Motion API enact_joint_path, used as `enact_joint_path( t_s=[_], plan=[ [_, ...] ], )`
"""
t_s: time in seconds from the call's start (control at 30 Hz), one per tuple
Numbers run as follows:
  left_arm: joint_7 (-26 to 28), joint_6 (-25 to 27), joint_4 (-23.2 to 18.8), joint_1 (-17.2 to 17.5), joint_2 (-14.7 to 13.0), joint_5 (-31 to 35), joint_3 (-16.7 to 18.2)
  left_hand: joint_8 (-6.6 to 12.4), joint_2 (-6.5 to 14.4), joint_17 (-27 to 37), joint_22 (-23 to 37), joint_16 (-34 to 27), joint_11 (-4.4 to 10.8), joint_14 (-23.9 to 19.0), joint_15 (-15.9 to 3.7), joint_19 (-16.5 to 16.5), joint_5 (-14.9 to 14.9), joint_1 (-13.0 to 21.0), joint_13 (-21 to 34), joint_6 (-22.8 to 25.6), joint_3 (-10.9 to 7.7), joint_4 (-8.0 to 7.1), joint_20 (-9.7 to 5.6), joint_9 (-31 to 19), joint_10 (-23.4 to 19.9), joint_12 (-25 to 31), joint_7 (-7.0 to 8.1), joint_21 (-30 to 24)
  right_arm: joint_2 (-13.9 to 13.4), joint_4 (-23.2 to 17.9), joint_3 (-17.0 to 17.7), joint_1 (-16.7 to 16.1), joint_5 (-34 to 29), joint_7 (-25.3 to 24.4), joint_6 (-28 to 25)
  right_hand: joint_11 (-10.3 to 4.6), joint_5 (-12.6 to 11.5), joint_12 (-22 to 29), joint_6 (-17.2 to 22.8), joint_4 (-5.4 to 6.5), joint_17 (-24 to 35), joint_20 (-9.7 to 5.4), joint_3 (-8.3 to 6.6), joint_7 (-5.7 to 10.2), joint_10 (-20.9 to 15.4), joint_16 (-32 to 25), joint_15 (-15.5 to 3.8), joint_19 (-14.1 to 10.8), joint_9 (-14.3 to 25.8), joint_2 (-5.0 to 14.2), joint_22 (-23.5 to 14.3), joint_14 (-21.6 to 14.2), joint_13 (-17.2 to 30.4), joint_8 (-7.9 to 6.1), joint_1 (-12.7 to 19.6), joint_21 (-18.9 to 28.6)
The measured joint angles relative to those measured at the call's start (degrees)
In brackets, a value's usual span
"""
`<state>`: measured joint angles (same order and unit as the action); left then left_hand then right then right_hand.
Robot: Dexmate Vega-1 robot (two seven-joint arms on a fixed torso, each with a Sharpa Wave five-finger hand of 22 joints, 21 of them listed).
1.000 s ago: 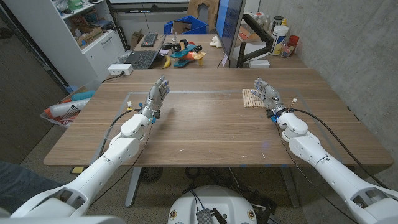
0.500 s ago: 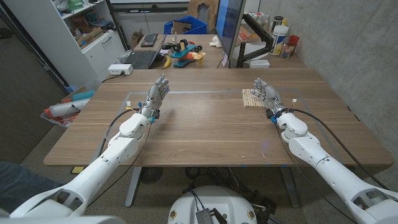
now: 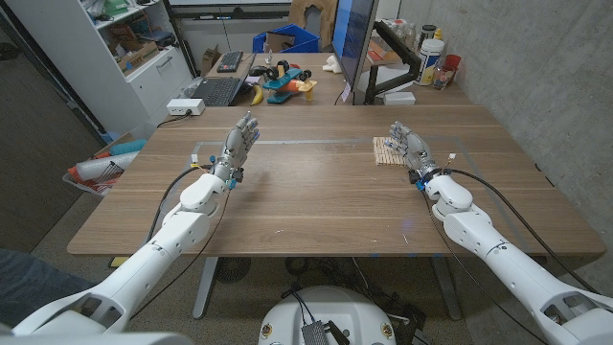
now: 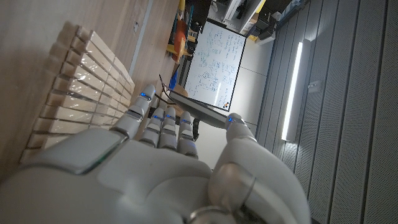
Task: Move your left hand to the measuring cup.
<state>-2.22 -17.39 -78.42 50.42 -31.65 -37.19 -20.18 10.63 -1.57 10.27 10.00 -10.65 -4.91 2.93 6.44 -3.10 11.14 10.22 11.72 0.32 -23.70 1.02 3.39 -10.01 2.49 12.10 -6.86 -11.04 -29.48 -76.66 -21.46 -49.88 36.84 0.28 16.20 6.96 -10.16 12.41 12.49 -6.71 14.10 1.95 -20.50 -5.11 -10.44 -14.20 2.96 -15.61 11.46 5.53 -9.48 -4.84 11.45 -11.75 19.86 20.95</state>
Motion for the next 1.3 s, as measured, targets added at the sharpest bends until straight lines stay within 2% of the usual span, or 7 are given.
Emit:
enact_joint_path(
  t_s=[0.77,1.3],
  plan=[
    [-0.7,-1.7,-2.2,1.6,-2.1,0.5,1.2,0.00,0.5,0.0,0.0,0.0,-0.30,-0.2,0.19,0.0,0.0,0.5,0.0,0.2,-0.25,0.25,0.00,0.0,-0.3,0.2,0.21,0.0,0.3,0.5,-0.7,0.5,-0.6,-0.3,-0.7,-0.21,0.0,0.0,0.0,0.00,0.0,0.00,0.00,0.00,-0.2,0.0,0.00,0.0,0.0,0.00,0.0,0.0,0.0,0.00,0.0,-0.4],
    [-0.5,-3.5,-4.9,4.2,-4.0,0.8,2.7,0.00,0.7,0.0,0.0,0.0,-0.30,-0.5,-0.12,0.0,0.0,0.7,0.0,0.5,-0.16,0.66,0.00,0.0,-0.3,0.2,-0.11,0.0,0.8,1.3,-1.1,0.9,-1.0,-0.5,-0.8,0.01,0.0,0.0,0.0,-0.24,-0.3,-0.21,0.25,0.00,-0.4,0.0,-0.01,-0.2,0.0,0.00,0.0,0.0,0.0,0.00,0.0,-0.9]
  ],
)
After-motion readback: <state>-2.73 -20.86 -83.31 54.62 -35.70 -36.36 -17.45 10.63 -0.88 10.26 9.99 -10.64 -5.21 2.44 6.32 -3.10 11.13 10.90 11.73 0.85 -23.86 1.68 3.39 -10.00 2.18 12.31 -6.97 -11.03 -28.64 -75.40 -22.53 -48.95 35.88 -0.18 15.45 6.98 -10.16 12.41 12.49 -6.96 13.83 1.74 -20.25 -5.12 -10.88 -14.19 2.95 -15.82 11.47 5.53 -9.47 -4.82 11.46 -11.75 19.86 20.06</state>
